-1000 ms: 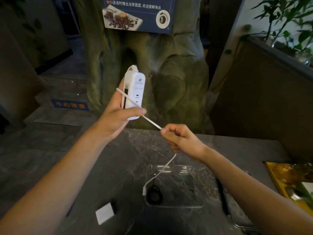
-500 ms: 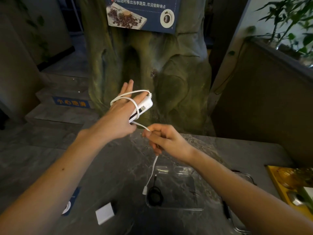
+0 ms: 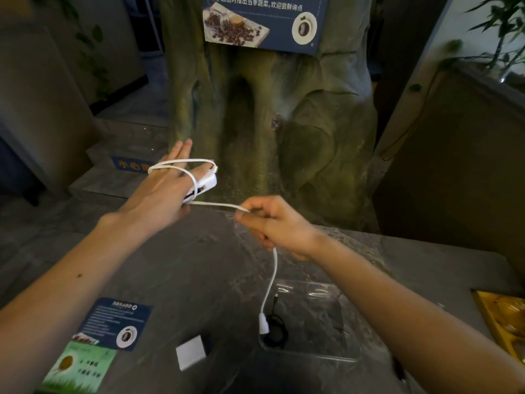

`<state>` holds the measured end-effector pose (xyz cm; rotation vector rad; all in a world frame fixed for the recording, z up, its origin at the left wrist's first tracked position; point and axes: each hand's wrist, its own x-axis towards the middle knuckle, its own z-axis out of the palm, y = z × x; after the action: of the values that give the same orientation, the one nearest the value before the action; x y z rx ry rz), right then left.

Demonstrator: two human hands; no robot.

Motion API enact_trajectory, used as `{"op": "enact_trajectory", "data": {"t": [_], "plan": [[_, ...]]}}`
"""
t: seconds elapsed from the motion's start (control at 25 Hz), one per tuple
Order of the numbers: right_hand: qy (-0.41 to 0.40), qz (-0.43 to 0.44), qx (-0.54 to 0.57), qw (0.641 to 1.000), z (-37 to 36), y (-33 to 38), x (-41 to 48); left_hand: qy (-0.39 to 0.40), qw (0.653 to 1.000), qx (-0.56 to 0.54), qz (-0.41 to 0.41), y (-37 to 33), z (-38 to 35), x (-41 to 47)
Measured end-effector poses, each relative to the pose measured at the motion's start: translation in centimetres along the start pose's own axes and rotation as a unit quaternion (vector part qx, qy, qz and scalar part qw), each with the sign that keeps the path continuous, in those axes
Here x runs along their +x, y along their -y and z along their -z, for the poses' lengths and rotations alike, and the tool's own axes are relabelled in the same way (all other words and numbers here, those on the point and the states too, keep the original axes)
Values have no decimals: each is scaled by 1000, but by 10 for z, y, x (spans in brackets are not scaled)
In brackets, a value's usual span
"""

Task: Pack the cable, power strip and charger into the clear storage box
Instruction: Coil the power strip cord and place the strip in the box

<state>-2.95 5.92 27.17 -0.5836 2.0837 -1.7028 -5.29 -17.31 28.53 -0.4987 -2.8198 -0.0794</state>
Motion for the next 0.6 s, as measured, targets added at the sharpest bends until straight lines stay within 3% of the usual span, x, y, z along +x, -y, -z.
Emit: {"op": "enact_trajectory", "data": {"t": [0.16,0.32,0.44,0.6], "plan": [[-1,56,-130,990,25,20,3,15,999,-43,-12,11,-14,-9],[-32,119,-252,960,42,33,10,133,984,-99,-71,2,-25,-11],[-49,148,-252,955,52,45,15,193,960,-160,-124,-24,-18,-15],[-58,149,-183,970,67,45,25,179,924,-259,-217,-65,9,-23]]}}
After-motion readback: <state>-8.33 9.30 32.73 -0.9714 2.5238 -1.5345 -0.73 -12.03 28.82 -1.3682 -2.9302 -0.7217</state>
